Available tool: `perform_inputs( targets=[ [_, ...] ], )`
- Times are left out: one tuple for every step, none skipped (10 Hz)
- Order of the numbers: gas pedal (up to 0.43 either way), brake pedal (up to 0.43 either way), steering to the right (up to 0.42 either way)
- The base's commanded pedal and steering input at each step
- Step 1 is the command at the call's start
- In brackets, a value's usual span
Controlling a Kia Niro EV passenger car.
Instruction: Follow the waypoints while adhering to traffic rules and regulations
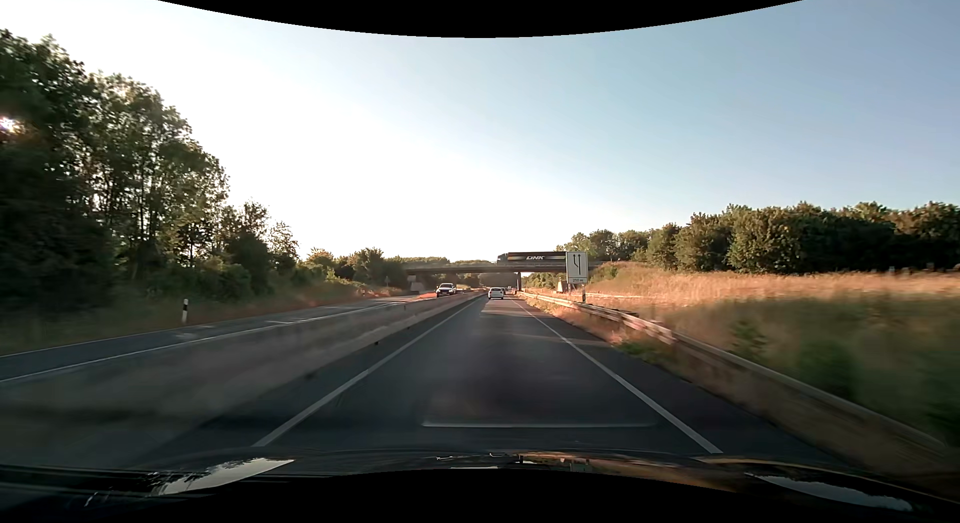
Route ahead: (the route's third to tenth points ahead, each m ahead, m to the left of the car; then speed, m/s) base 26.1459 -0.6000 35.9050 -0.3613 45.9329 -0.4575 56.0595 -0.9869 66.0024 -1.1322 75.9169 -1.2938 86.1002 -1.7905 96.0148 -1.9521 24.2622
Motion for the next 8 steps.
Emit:
perform_inputs(
  targets=[
    [0.000, 0.000, 0.002],
    [0.000, 0.000, 0.002],
    [0.000, 0.000, 0.001],
    [0.000, 0.000, 0.000],
    [0.000, 0.000, 0.000],
    [0.000, 0.000, 0.000],
    [0.020, 0.000, 0.001],
    [0.059, 0.000, 0.002]
  ],
)
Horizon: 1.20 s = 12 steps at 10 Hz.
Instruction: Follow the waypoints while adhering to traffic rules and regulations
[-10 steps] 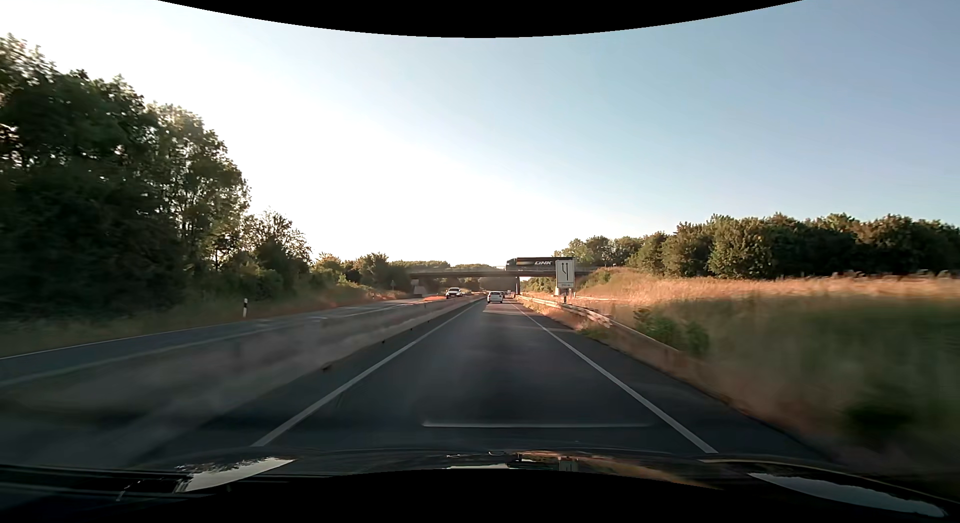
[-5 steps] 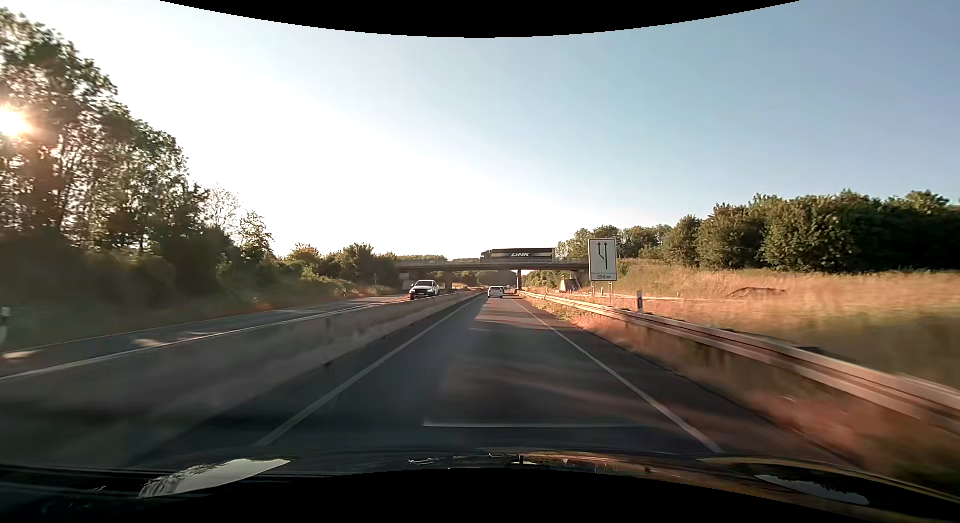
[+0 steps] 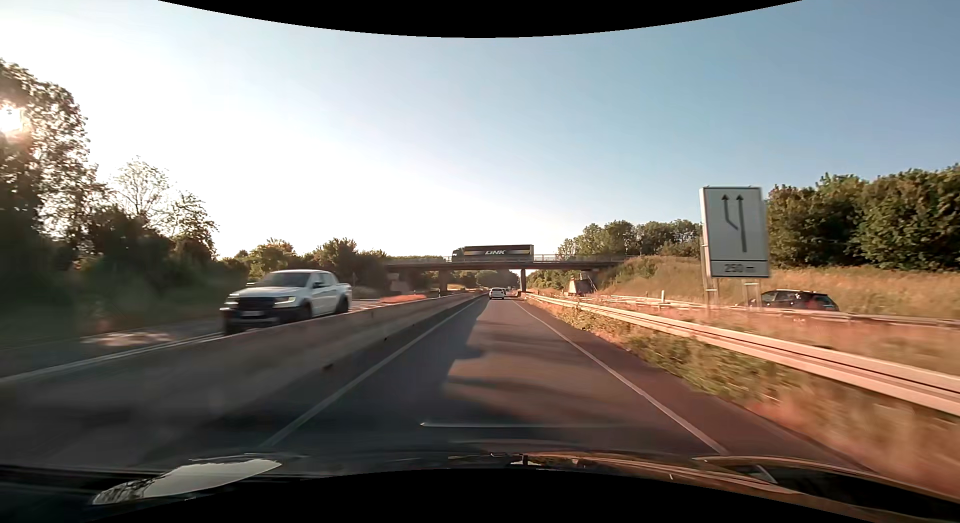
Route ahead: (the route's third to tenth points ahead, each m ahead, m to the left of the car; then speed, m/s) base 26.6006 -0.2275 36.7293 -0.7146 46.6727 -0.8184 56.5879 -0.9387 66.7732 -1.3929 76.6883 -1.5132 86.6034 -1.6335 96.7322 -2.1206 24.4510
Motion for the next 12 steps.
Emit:
perform_inputs(
  targets=[
    [0.067, 0.000, 0.002],
    [0.000, 0.000, 0.002],
    [0.000, 0.000, 0.002],
    [0.000, 0.000, 0.002],
    [0.000, 0.000, 0.001],
    [0.039, 0.000, 0.001],
    [0.098, 0.000, 0.001],
    [0.138, 0.000, 0.002],
    [0.138, 0.000, 0.002],
    [0.138, 0.000, 0.002],
    [0.138, 0.000, 0.002],
    [0.138, 0.000, 0.002]
  ],
)
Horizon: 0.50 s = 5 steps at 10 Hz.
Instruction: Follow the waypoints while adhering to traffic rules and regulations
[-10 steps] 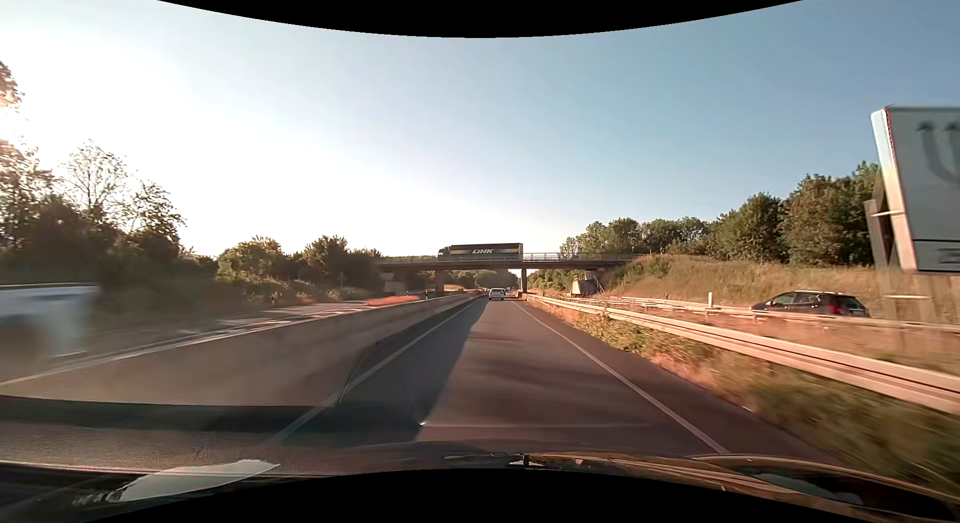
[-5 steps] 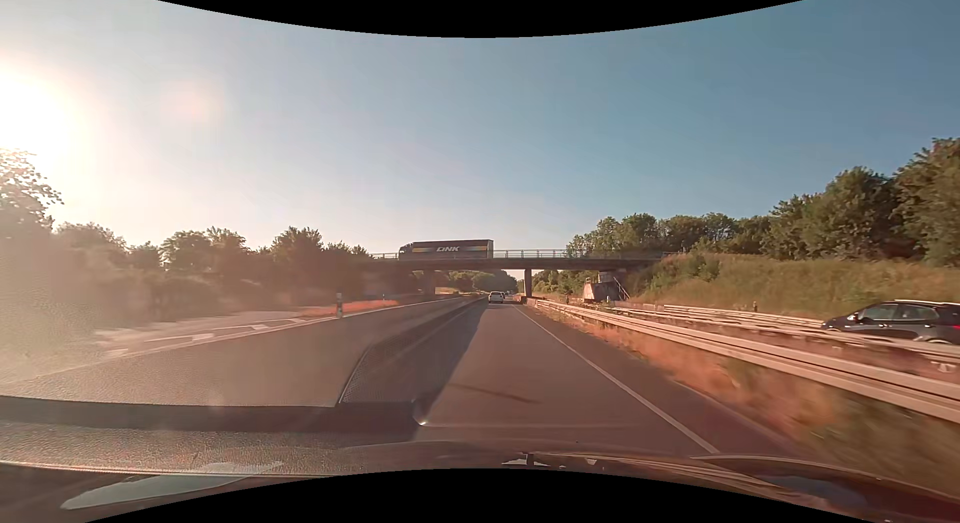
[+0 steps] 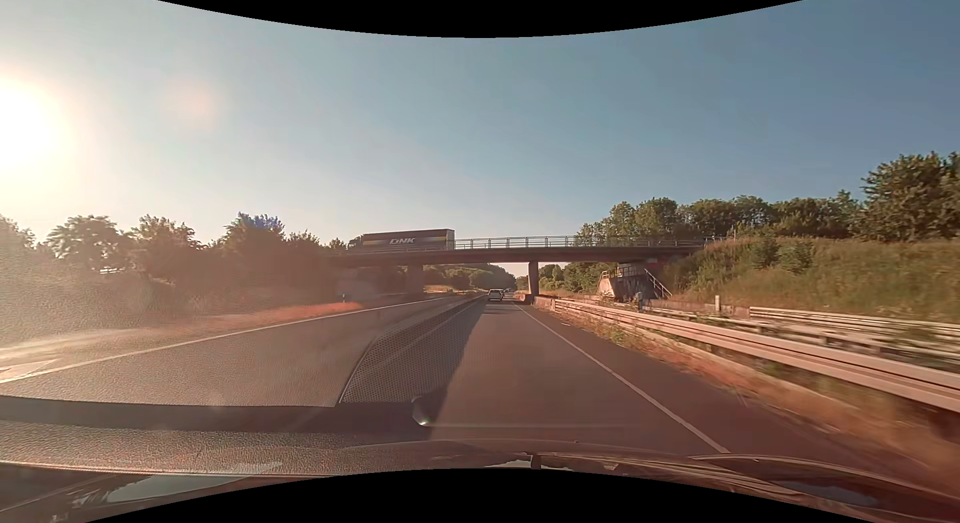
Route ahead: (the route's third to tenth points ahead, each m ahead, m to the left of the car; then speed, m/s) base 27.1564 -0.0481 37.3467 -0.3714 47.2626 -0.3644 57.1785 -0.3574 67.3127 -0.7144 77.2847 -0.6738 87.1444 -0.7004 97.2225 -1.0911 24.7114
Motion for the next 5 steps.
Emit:
perform_inputs(
  targets=[
    [0.138, 0.000, 0.001],
    [0.150, 0.000, 0.001],
    [0.169, 0.000, 0.001],
    [0.209, 0.000, 0.001],
    [0.197, 0.000, 0.001]
  ],
)
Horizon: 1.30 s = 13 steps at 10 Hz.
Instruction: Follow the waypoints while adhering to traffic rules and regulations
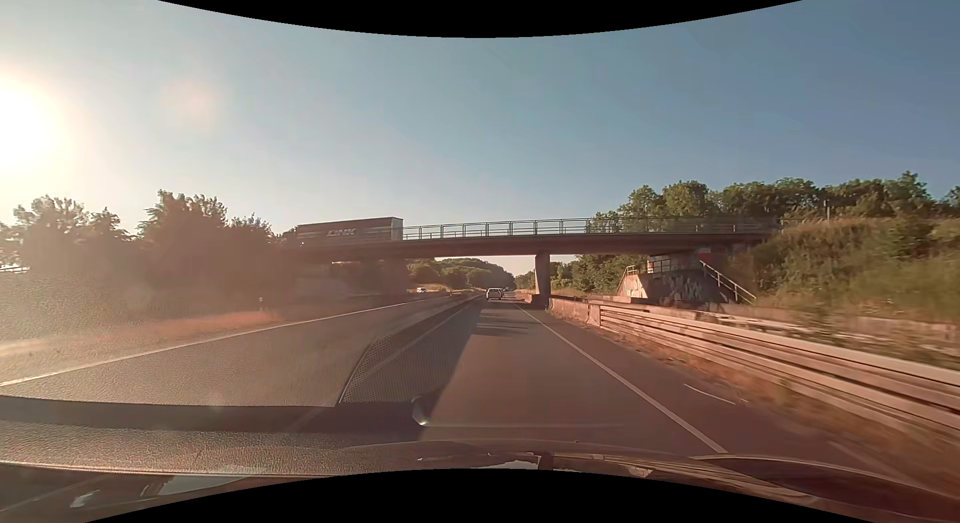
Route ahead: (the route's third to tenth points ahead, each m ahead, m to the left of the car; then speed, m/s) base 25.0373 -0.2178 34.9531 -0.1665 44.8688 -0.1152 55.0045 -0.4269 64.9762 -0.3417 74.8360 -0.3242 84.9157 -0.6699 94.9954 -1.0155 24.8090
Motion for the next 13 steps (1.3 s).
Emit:
perform_inputs(
  targets=[
    [0.177, 0.000, 0.000],
    [0.169, 0.000, 0.001],
    [0.169, 0.000, 0.001],
    [0.169, 0.000, 0.001],
    [0.169, 0.000, 0.000],
    [0.169, 0.000, 0.000],
    [0.157, 0.000, 0.000],
    [0.039, 0.000, 0.000],
    [0.000, 0.000, 0.001],
    [0.000, 0.000, 0.001],
    [0.000, 0.000, 0.002],
    [0.000, 0.000, 0.002],
    [0.087, 0.000, 0.001]
  ],
)
